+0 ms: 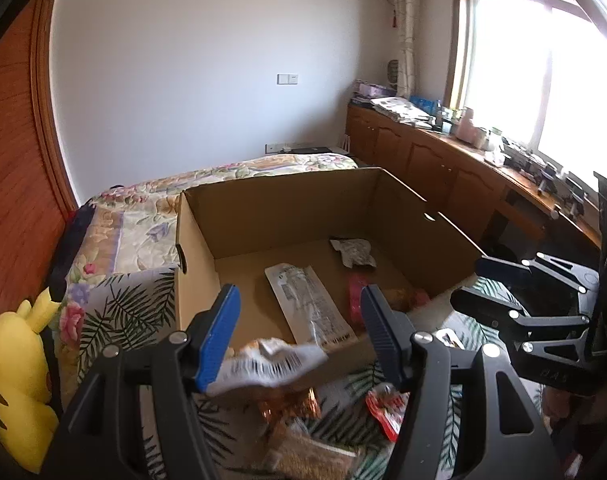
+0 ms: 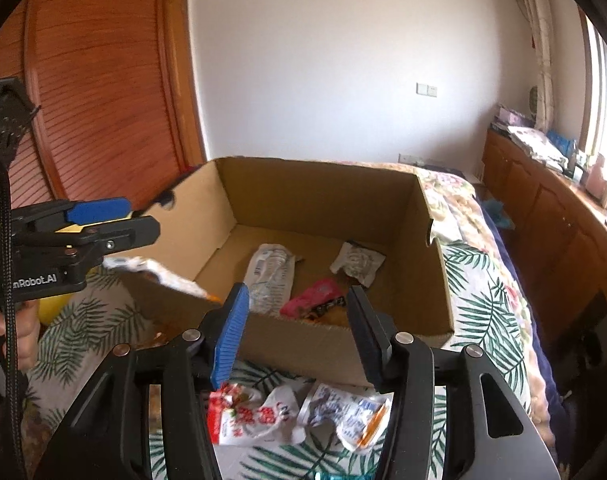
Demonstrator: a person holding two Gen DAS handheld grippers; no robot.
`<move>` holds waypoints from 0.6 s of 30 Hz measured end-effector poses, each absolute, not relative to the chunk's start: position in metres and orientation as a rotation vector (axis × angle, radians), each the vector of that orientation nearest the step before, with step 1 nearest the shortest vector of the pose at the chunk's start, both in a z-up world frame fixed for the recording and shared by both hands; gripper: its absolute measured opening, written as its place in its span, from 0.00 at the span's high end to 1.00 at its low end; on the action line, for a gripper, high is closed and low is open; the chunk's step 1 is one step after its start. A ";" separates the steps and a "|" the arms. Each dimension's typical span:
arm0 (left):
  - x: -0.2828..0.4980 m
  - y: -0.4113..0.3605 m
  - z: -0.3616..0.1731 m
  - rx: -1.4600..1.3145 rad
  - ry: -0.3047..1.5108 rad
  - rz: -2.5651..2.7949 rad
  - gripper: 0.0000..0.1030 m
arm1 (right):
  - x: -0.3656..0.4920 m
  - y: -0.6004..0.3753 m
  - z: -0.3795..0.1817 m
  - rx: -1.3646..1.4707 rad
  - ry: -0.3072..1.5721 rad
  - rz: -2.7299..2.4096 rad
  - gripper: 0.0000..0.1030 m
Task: Organize snacks
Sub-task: 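Open both grippers to drop the packets into the box, then lower the right gripper onto the blue candy packet while the left gripper approaches the granola bar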
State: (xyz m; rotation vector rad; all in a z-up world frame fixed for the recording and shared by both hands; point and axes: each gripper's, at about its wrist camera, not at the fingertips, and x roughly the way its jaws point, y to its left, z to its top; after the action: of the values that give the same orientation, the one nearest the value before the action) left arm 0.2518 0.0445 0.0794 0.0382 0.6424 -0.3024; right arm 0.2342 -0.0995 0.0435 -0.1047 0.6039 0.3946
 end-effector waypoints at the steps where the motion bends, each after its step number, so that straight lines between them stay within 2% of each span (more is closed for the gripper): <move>1: 0.247 0.044 0.080 0.046 0.637 -0.308 0.39 | 0.231 -0.100 0.045 -0.105 0.599 0.400 0.50; 9: 0.203 0.044 0.082 0.081 0.618 -0.353 0.39 | 0.183 -0.114 0.034 -0.056 0.587 0.454 0.50; 18: 0.175 0.046 0.059 0.077 0.634 -0.378 0.38 | 0.157 -0.129 0.006 -0.073 0.612 0.414 0.49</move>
State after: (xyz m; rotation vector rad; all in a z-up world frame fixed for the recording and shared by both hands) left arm 0.1747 0.0462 0.0590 0.0773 0.6343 -0.3779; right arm 0.1566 -0.1286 0.0061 -0.0733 0.6115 0.4138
